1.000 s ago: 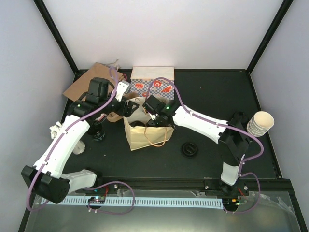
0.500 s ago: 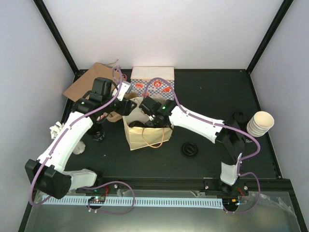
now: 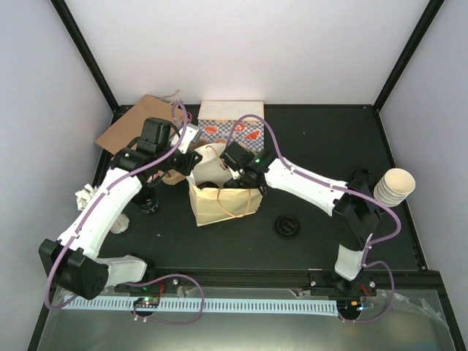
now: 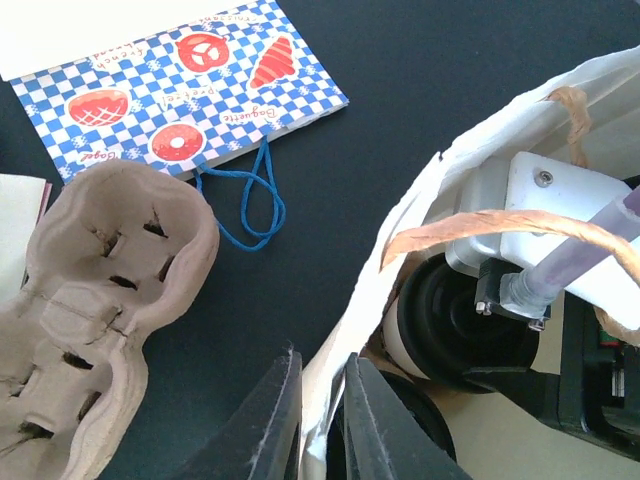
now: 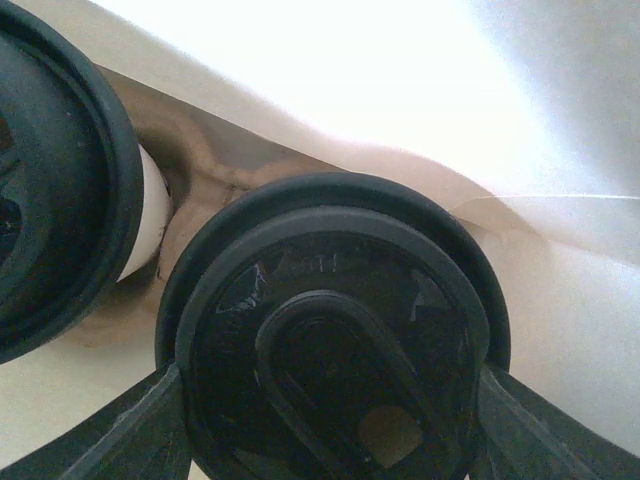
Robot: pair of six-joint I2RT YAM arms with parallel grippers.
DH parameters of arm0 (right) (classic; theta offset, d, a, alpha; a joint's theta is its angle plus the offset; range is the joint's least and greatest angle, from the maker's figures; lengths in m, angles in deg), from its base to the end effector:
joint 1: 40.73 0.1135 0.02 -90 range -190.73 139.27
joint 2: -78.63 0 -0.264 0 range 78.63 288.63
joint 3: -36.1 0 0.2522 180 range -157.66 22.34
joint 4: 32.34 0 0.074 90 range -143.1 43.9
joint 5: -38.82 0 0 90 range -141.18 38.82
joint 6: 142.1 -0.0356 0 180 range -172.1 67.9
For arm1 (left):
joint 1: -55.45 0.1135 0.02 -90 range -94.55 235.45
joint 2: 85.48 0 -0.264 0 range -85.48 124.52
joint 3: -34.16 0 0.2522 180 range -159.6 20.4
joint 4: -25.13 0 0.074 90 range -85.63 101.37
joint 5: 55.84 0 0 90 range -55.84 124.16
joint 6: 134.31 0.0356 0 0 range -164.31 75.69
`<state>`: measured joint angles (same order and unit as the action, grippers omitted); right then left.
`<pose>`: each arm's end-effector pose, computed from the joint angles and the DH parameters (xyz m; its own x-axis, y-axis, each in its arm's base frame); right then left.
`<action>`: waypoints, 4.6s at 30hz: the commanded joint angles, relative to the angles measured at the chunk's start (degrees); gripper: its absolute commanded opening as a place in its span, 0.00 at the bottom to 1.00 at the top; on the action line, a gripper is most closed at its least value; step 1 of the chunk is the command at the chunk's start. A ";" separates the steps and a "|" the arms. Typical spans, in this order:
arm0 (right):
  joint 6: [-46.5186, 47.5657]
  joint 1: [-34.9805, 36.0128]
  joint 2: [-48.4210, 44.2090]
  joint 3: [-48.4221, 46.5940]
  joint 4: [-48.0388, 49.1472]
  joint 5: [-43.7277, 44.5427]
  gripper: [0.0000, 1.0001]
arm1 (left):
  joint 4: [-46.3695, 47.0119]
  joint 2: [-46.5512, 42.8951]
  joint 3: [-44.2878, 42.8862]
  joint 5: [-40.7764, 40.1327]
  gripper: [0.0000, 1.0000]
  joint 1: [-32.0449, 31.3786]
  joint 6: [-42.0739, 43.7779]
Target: Pack the takeout coffee
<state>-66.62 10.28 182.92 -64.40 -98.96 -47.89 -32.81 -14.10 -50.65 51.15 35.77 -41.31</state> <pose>0.2366 0.2891 0.2495 -0.7653 -0.5476 -0.3381 -0.5909 0.8062 0.0317 0.2395 -0.0967 0.3465 -0.6321 0.2792 -0.7229 0.5521 0.8168 -0.1672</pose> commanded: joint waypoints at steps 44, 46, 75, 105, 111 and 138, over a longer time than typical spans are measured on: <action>-1.83 5.09 7.05 9.52 -9.53 -1.37 0.37 | 0.98 -3.06 0.34 2.51 0.52 -0.96 0.29; -1.78 4.75 6.45 10.01 -8.52 -3.23 0.37 | 1.07 -3.23 0.21 2.52 0.52 -1.14 0.31; -2.95 3.84 4.08 8.96 -10.69 5.35 0.40 | 1.48 -3.16 0.56 1.67 0.53 -2.31 0.86; -2.04 3.71 -2.13 -19.20 -23.84 10.42 1.00 | -0.47 -2.85 0.52 6.59 0.02 -3.22 1.39; -4.17 2.97 -4.47 -21.95 -23.48 13.07 1.00 | -0.81 -3.05 0.30 5.86 0.02 -3.77 1.23; -3.69 1.16 -26.54 -10.25 -8.32 18.90 1.00 | 2.89 -4.62 -0.03 3.59 0.54 -5.21 0.16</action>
<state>-71.43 11.57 157.59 -78.33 -110.52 -31.63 -32.70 -17.29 -49.43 55.24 31.28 -40.98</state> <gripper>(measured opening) 1.000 0.472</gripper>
